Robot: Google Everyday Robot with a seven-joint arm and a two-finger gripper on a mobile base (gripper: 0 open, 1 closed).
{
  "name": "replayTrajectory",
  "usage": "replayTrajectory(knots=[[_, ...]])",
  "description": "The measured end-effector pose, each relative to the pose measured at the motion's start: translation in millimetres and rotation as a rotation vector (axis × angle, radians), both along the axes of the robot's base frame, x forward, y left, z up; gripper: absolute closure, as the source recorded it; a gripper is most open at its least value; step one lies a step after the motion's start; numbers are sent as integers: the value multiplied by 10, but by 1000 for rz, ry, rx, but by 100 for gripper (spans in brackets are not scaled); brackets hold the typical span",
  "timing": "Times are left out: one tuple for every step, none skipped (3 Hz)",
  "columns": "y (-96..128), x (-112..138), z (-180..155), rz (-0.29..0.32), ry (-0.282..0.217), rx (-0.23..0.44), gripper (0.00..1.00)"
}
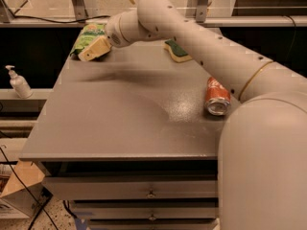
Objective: Pick green rice chip bag
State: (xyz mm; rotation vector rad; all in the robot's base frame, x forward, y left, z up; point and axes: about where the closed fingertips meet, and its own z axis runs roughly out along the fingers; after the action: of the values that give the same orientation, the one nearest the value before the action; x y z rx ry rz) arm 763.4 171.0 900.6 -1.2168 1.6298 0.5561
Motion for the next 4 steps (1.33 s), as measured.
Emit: replayTrajectory(knots=[[148,216,-180,-20,27,4,0],[280,388,-358,-34,59,19,0],[345,513,-483,-47,93,51,18],[315,557,-506,-66,102,70,41]])
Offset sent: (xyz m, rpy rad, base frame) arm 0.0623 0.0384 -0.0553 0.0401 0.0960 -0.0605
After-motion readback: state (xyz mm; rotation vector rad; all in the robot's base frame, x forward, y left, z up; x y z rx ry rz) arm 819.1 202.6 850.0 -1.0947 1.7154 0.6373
